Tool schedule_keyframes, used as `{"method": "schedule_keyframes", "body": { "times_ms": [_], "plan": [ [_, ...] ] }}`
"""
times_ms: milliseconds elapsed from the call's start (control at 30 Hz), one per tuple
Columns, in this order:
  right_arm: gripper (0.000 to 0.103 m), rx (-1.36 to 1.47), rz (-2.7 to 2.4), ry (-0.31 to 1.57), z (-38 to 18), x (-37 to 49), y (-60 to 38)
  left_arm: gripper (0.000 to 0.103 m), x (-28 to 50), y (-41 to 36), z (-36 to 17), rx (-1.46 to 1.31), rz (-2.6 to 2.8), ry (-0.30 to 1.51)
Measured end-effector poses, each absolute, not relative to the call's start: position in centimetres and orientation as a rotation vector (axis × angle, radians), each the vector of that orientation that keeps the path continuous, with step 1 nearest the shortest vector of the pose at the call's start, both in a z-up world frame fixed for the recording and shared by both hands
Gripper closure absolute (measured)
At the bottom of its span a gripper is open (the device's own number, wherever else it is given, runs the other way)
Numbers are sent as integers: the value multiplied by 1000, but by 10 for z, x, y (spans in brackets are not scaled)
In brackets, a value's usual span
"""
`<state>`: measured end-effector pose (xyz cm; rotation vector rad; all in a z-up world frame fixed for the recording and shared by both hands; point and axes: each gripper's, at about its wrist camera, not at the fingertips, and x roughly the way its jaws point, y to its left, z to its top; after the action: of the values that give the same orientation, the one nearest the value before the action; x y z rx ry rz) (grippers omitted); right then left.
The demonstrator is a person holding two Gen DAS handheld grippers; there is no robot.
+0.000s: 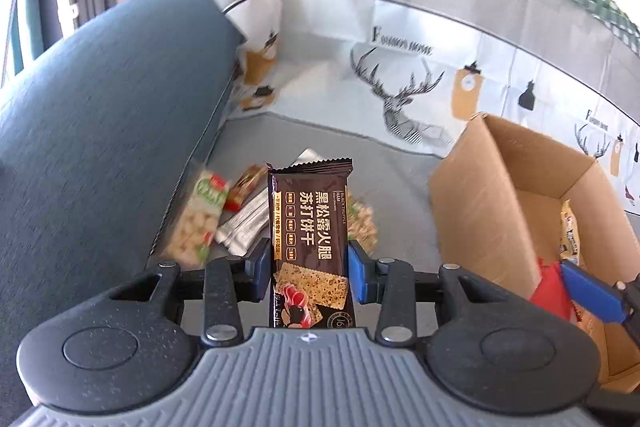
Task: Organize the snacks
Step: 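Carry the red flat pack with the right gripper while the left carries the cracker bar to the box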
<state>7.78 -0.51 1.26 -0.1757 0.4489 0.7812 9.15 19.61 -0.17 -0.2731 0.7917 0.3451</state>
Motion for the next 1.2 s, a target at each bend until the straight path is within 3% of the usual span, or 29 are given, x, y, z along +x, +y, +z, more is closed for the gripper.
{"method": "schedule_keyframes", "body": {
  "times_ms": [1200],
  "plan": [
    [48,-74,506,368,32,116,-115,60,127,116,24,-360,107,525]
  ]
}}
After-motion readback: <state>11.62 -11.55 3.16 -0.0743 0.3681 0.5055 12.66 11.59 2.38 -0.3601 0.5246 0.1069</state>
